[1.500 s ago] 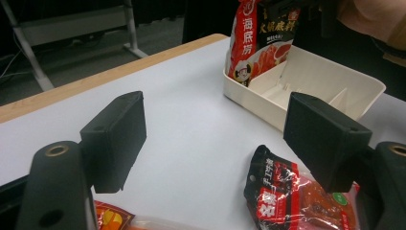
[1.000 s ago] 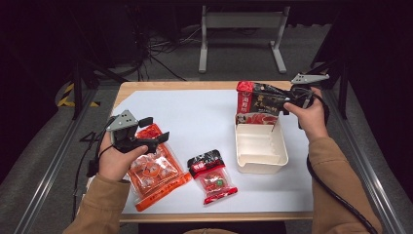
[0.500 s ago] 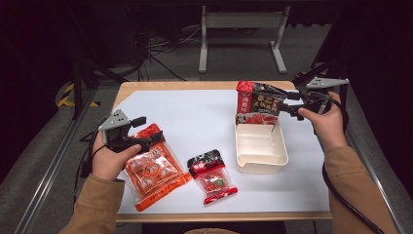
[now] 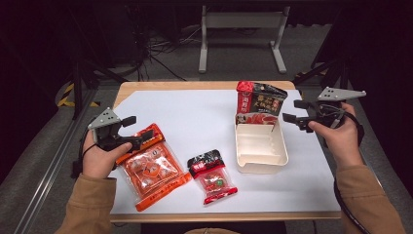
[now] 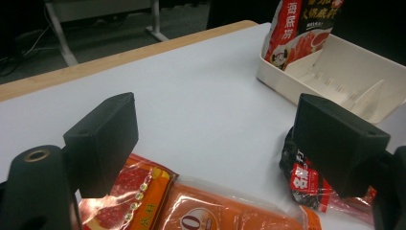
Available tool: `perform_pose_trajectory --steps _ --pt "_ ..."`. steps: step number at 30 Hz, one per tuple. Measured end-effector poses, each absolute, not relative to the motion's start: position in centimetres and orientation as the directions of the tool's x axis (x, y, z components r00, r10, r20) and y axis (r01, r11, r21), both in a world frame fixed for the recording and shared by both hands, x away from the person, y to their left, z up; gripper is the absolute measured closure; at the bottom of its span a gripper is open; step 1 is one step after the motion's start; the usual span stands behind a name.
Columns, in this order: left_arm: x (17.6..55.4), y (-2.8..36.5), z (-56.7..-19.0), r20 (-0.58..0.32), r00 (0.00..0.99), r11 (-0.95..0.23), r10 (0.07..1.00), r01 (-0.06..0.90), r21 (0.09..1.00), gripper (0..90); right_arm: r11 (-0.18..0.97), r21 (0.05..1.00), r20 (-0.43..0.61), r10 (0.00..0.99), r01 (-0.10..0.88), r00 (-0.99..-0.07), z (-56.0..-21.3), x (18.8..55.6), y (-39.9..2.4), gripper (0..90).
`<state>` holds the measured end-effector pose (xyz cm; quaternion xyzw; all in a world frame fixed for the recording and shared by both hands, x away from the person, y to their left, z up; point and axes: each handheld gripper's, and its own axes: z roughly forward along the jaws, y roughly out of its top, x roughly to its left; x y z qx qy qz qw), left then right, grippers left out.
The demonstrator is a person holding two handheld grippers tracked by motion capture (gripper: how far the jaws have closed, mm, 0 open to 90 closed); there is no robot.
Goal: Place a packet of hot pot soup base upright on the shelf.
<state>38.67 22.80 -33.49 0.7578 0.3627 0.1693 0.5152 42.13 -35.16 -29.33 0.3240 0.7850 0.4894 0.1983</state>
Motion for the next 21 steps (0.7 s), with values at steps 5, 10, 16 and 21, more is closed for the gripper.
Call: perform_pose_trajectory --steps 5,10,16,21 --pt "38.7 23.1 -33.6 -0.102 0.685 -0.237 0.721 0.383 0.893 16.1 0.304 0.906 0.02 0.665 0.294 -0.746 -29.7 40.8 -34.1 26.7" --pt "38.5 23.5 -33.7 -0.095 0.678 -0.249 0.729 0.392 0.886 16.0 0.327 0.906 0.001 0.636 0.27 -0.772 -30.8 40.0 -33.0 26.9" --pt "38.5 23.9 -34.0 -0.088 0.668 -0.262 0.739 0.405 0.876 16.0 0.319 0.913 -0.003 0.627 0.253 -0.779 -31.6 39.1 -32.2 26.3" --pt "38.4 24.4 -33.9 -0.085 0.659 -0.26 0.748 0.408 0.875 15.9 0.293 0.925 0.003 0.633 0.244 -0.774 -32.7 38.2 -31.6 26.2"
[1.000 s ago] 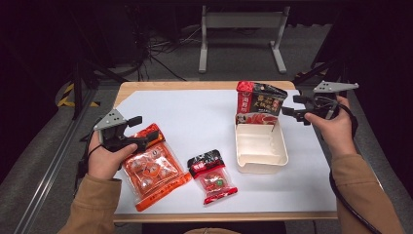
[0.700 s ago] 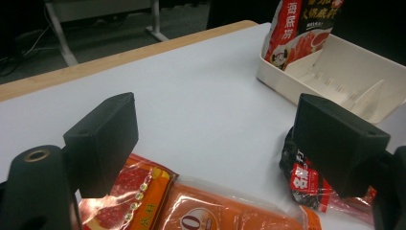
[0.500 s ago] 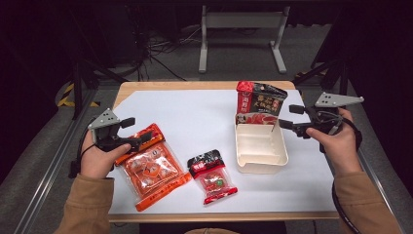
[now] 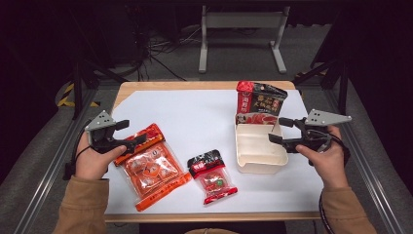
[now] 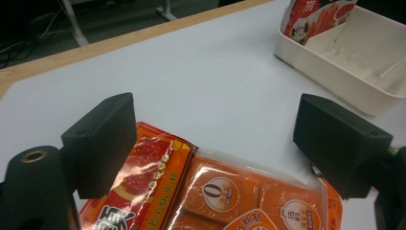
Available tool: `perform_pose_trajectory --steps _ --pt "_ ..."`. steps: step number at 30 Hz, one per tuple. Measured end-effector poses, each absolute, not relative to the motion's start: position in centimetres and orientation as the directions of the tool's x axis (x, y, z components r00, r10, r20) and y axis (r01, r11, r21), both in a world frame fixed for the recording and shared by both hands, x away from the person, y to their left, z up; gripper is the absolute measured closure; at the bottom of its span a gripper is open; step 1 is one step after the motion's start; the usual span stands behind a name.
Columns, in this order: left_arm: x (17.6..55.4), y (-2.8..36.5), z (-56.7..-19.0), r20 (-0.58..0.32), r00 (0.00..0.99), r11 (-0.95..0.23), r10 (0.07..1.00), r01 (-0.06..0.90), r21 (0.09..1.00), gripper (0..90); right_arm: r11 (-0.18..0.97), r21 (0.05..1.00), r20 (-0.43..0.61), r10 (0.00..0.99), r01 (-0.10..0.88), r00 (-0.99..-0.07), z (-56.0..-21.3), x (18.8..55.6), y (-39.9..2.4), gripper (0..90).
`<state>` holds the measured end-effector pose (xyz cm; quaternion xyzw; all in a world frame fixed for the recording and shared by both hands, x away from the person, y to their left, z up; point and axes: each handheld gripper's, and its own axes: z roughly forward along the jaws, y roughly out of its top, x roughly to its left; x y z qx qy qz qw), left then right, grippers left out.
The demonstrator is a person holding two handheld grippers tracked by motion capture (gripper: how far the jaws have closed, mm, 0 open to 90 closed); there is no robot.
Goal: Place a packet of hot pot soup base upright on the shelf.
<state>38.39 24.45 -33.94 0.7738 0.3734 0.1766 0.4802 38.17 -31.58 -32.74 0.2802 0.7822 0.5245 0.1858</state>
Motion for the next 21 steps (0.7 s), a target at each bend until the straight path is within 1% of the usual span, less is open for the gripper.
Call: perform_pose_trajectory --steps 2,8,9,11,13,21 --pt "38.4 24.7 -34.0 -0.089 0.654 -0.255 0.751 0.411 0.875 15.8 0.325 0.911 -0.011 0.633 0.252 -0.774 -32.9 38.2 -31.3 26.0" --pt "38.5 25.3 -34.7 -0.095 0.624 -0.238 0.776 0.429 0.871 15.7 0.33 0.912 -0.021 0.631 0.244 -0.775 -33.1 37.9 -30.8 25.1" --pt "38.6 25.5 -34.8 -0.089 0.618 -0.238 0.781 0.426 0.873 15.8 0.332 0.912 -0.022 0.627 0.241 -0.779 -33.2 37.8 -30.7 25.0" --pt "38.6 25.8 -35.3 -0.041 0.598 -0.24 0.8 0.382 0.892 16.2 0.333 0.912 -0.022 0.621 0.238 -0.784 -33.3 37.8 -30.5 24.6" --pt "38.7 26.1 -35.9 -0.013 0.588 -0.256 0.809 0.372 0.892 16.6 0.336 0.912 -0.023 0.616 0.236 -0.787 -33.3 37.7 -30.3 24.1" --pt "39.6 27.9 -38.7 -0.064 0.524 -0.218 0.849 0.459 0.861 17.6 0.339 0.913 -0.018 0.594 0.23 -0.804 -33.6 38.0 -29.6 23.9"
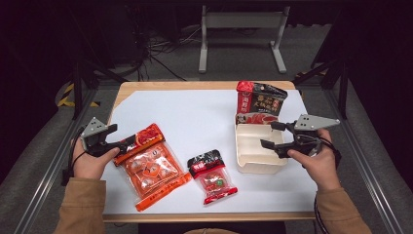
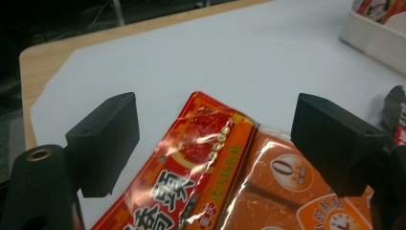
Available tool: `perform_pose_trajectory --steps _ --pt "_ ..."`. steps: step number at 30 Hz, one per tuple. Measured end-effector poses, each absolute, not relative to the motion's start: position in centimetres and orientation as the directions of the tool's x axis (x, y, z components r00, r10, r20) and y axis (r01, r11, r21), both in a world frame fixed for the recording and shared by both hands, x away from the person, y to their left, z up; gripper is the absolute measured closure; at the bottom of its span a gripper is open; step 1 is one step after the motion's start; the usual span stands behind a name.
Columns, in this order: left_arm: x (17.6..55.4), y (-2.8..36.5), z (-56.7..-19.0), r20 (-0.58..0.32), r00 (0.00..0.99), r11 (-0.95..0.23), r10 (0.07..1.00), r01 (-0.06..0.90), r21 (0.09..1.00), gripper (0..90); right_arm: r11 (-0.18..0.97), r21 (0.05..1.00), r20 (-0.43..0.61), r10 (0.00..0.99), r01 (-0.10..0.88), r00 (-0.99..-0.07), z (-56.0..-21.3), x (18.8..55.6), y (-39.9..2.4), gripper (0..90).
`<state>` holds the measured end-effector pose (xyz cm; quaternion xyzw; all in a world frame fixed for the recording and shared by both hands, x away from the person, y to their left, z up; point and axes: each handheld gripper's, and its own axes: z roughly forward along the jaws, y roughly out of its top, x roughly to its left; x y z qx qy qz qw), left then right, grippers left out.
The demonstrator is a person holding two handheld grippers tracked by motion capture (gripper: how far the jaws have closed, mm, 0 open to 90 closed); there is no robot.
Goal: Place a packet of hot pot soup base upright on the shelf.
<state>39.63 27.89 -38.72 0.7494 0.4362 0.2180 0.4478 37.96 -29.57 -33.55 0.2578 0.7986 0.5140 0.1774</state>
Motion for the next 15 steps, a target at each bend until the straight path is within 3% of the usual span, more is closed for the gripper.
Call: perform_pose_trajectory --steps 9,15 --pt "40.8 29.9 -41.1 -0.154 0.463 -0.152 0.873 0.558 0.815 17.5 0.349 0.905 -0.011 0.594 0.245 -0.805 -34.0 38.0 -29.2 22.8" --pt "41.2 30.6 -42.3 -0.101 0.433 -0.184 0.896 0.569 0.802 17.7 0.35 0.904 -0.014 0.597 0.245 -0.802 -34.0 37.9 -29.4 22.8"
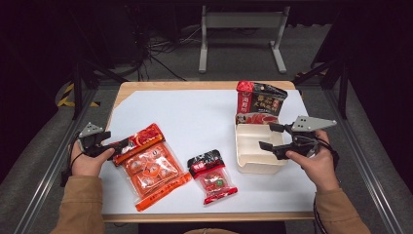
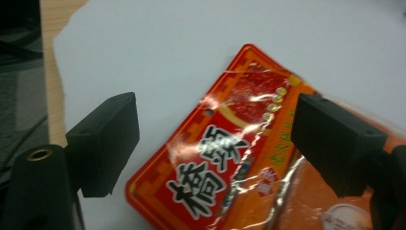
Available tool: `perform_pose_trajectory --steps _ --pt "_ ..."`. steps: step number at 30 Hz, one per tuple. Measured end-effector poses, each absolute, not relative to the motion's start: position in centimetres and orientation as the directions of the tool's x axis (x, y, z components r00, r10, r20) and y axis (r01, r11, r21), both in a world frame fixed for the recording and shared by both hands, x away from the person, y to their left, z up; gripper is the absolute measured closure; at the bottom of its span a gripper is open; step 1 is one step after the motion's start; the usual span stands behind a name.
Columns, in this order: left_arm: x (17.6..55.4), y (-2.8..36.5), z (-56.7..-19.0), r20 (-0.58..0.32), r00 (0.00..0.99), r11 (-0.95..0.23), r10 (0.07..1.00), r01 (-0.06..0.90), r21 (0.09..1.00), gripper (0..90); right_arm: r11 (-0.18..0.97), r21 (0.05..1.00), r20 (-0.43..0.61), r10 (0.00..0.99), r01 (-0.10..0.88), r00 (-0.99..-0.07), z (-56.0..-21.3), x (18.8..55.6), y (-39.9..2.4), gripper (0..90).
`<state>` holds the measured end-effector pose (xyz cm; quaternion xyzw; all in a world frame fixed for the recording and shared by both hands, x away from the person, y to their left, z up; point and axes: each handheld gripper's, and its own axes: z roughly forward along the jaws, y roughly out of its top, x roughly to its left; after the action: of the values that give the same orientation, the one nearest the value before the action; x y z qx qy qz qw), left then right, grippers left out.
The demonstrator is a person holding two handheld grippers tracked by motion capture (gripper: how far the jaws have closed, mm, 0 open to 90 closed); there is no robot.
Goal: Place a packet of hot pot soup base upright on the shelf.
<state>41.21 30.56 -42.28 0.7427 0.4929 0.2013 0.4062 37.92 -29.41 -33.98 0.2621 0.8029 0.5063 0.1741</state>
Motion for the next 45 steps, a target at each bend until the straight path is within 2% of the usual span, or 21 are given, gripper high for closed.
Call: perform_pose_trajectory --steps 8,21,30,38,41,45 --pt "41.4 31.4 -43.2 -0.123 0.399 -0.16 0.908 0.604 0.781 17.5 0.35 0.902 -0.011 0.606 0.254 -0.795 -34.1 38.0 -29.8 22.5" --pt "41.4 32.3 -44.4 -0.191 0.333 -0.11 0.923 0.707 0.698 17.1 0.361 0.896 -0.012 0.603 0.259 -0.797 -34.3 38.0 -29.7 22.1" --pt "41.5 32.3 -44.8 -0.228 0.348 -0.114 0.909 0.736 0.667 23.0 0.367 0.893 -0.012 0.601 0.262 -0.8 -34.5 38.0 -29.6 21.9" --pt "41.6 32.0 -45.0 -0.26 0.398 -0.135 0.88 0.734 0.666 35.3 0.381 0.887 -0.018 0.592 0.26 -0.806 -34.7 38.1 -29.2 21.9" --pt "41.6 32.0 -45.0 -0.325 0.409 -0.104 0.853 0.742 0.662 37.2 0.382 0.887 -0.019 0.59 0.258 -0.807 -34.7 38.0 -29.2 21.9" --pt "41.6 32.0 -45.2 -0.316 0.419 -0.118 0.851 0.739 0.664 41.3 0.391 0.884 -0.019 0.58 0.258 -0.814 -34.8 38.1 -29.0 21.9"
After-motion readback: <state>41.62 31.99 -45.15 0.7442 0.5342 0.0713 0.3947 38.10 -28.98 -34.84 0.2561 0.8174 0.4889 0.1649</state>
